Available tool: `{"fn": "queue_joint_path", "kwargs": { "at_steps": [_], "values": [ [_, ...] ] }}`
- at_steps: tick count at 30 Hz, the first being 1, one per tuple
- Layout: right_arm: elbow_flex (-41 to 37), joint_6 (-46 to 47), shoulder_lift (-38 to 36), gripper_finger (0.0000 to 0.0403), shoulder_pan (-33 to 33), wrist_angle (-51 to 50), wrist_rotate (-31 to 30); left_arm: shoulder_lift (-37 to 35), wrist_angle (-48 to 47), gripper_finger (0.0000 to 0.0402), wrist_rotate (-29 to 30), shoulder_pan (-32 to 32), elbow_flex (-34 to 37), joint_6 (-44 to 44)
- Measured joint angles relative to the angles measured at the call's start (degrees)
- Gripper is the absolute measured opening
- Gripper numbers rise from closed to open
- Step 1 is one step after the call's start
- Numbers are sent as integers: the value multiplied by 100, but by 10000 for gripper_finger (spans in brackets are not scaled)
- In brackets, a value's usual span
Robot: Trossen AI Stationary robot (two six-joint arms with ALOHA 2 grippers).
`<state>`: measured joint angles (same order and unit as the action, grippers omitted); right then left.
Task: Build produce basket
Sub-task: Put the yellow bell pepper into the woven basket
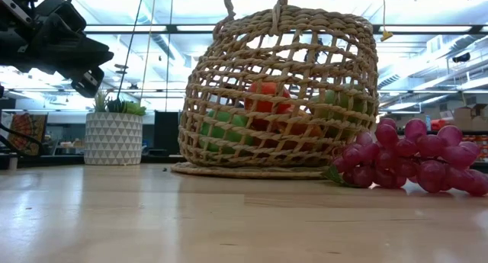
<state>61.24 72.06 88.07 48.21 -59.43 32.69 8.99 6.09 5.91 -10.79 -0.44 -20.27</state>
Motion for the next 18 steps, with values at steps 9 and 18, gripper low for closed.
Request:
{"fn": "queue_joint_path", "kwargs": {
  "at_steps": [9,18],
  "values": [
    [347,651,779,362,420,656,-19,0,0,63,-1,0,1,-2],
    [1399,-122,1935,347,594,-261,-341,0,0,61,0,0,1,-2]
  ]
}}
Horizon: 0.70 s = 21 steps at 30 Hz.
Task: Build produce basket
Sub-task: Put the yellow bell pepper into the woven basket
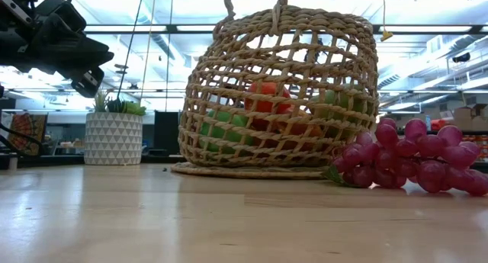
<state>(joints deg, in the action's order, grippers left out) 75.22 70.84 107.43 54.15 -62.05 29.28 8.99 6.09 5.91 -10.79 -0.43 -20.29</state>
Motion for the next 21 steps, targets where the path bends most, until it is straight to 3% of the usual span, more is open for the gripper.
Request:
{"fn": "queue_joint_path", "kwargs": {
  "at_steps": [8,21],
  "values": [
    [288,-400,557,347,143,-321,157,0,0,63,0,0,0,2],
    [365,-509,600,347,207,51,402,0,0,62,0,0,0,2]
  ]
}}
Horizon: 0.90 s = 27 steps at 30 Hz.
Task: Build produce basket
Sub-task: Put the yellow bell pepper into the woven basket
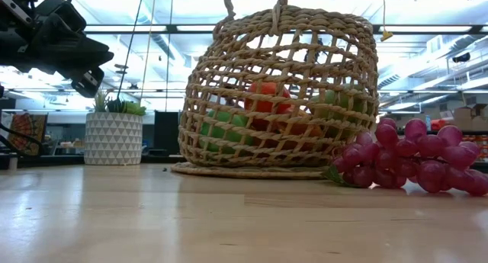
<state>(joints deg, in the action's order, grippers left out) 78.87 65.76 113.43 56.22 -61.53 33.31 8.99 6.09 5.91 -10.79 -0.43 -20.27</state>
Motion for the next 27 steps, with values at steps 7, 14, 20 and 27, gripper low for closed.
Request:
{"fn": "queue_joint_path", "kwargs": {
  "at_steps": [7,14,20,27],
  "values": [
    [0,-482,0,347,75,-692,-584,0,0,59,0,0,0,0],
    [0,-737,-68,347,-75,-991,-683,0,0,62,0,0,0,0],
    [0,-726,-214,348,-126,-996,-696,0,0,60,0,0,-2,-1],
    [2,-601,-444,373,-110,-1037,-641,0,0,56,0,0,0,-2]
  ]
}}
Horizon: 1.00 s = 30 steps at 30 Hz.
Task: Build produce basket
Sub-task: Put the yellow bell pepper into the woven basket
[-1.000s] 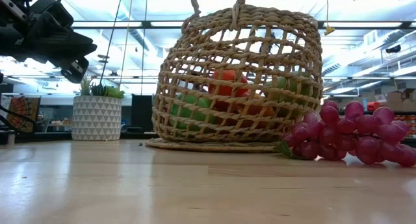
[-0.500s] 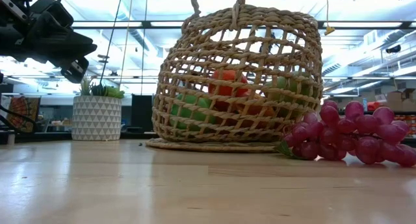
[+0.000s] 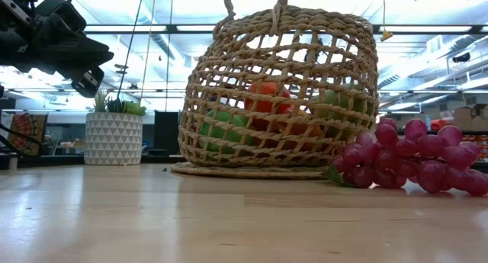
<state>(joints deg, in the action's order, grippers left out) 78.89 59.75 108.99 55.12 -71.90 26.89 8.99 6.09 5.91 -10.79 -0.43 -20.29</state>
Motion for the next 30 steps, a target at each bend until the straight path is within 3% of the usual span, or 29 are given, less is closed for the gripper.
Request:
{"fn": "queue_joint_path", "kwargs": {
  "at_steps": [4,13,30],
  "values": [
    [-2,51,5,396,62,34,251,0,0,59,0,0,0,0],
    [-275,235,62,399,327,146,611,0,-2,57,-1,0,0,0],
    [-1144,360,62,399,592,1126,247,0,0,58,0,0,0,2]
  ]
}}
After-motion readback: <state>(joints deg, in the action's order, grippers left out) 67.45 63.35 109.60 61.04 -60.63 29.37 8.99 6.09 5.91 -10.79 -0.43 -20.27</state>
